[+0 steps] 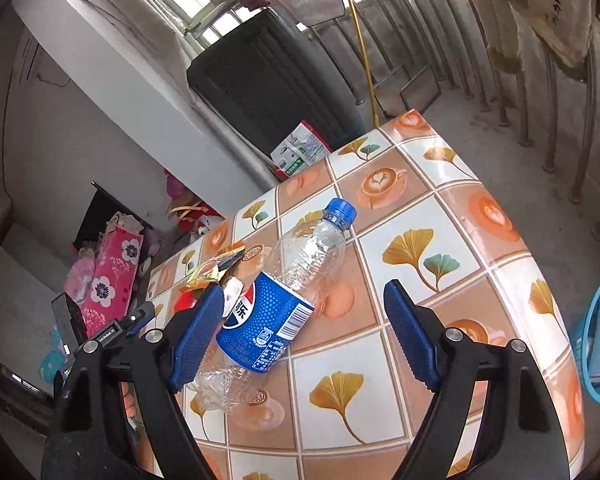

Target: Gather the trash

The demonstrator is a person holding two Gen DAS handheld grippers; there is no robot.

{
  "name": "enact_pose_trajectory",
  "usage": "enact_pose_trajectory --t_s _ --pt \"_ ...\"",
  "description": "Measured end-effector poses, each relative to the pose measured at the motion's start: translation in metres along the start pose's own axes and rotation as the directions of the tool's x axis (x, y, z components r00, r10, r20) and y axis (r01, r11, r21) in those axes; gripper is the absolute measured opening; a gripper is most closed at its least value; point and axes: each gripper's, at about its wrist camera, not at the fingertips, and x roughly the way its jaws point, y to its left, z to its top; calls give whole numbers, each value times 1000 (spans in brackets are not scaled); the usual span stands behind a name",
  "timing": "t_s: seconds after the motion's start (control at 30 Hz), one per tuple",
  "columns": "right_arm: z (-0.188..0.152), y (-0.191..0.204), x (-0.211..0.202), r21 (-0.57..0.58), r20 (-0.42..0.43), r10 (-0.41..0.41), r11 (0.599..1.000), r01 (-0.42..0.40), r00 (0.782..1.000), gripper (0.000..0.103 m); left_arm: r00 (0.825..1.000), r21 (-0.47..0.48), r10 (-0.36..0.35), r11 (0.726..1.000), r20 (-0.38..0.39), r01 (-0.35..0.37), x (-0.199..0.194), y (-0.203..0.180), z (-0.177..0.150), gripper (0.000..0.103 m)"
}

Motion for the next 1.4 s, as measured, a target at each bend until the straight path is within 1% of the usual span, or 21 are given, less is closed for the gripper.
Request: enact_pose_trajectory --t_s 0.07,0.13,0.17,0.2,0.23,0.3,0.37,0.43,0.47,0.5,0.53,0.6,0.63,0.7,0.77,0.87,1.0,1.1,1.2,1.23,1.4 --pt "19 30 8 -97 -21 51 994 -53 998 72 999 -14 29 999 -20 -29 11 7 -3 27" --pt "35 64 30 -194 -77 81 976 -94 994 68 999 -30 33 999 -34 -34 18 8 -5 27" --pt "40 79 42 -238 -108 78 966 -102 991 66 998 -36 42 998 -40 -43 21 8 -6 27" --pt "42 101 61 -297 -165 87 945 -133 982 66 998 -42 48 998 -45 -50 23 8 -6 27" --pt "44 114 77 -328 -211 100 930 -167 972 65 998 -47 43 998 -50 -45 26 9 -5 27" --pt "45 139 117 -364 -318 82 909 -202 944 62 997 -66 39 997 -60 -43 33 6 -3 27" --pt "38 154 158 -371 -422 58 900 -231 905 56 997 -100 27 994 -78 -35 44 6 -1 27" --pt "34 160 192 -374 -489 4 902 -214 873 53 995 -137 11 990 -100 -25 51 8 -1 27" --pt "33 160 208 -378 -511 -30 906 -193 859 48 995 -153 -5 988 -101 -11 53 10 1 27" --pt "31 159 221 -381 -533 -64 908 -171 844 47 995 -157 -9 988 -100 -6 54 9 0 27" --pt "29 156 232 -375 -560 -90 914 -155 824 46 995 -167 -16 986 -103 -2 57 6 0 27" --pt "25 150 246 -353 -607 -122 927 -130 785 41 995 -176 -36 984 -92 20 56 2 -2 27" --pt "19 146 251 -344 -638 -133 931 -126 758 41 994 -170 -35 985 -101 17 59 -3 -2 27" --pt "16 142 255 -316 -661 -124 941 -125 740 40 993 -163 -46 986 -106 28 57 -10 -3 27" --pt "13 139 247 -282 -685 -94 949 -144 722 39 992 -158 -62 986 -112 44 58 -15 -7 27" --pt "6 136 236 -280 -699 -81 945 -168 710 39 989 -144 -82 988 -126 64 54 -19 -18 27" --pt "-4 129 219 -266 -708 -59 945 -189 704 38 982 -133 -105 988 -155 84 51 -18 -40 26" --pt "-18 123 201 -259 -717 -36 941 -218 696 39 976 -119 -125 987 -176 105 36 -18 -56 27" --pt "-35 120 180 -261 -722 -19 933 -246 691 39 966 -113 -150 985 -209 128 10 -12 -83 27" --pt "-43 120 173 -263 -726 -13 929 -259 688 39 965 -112 -152 985 -213 130 8 -13 -86 27" --pt "-81 123 133 -300 -730 -1 899 -320 683 41 945 -84 -172 984 -276 155 -23 -13 -124 27"
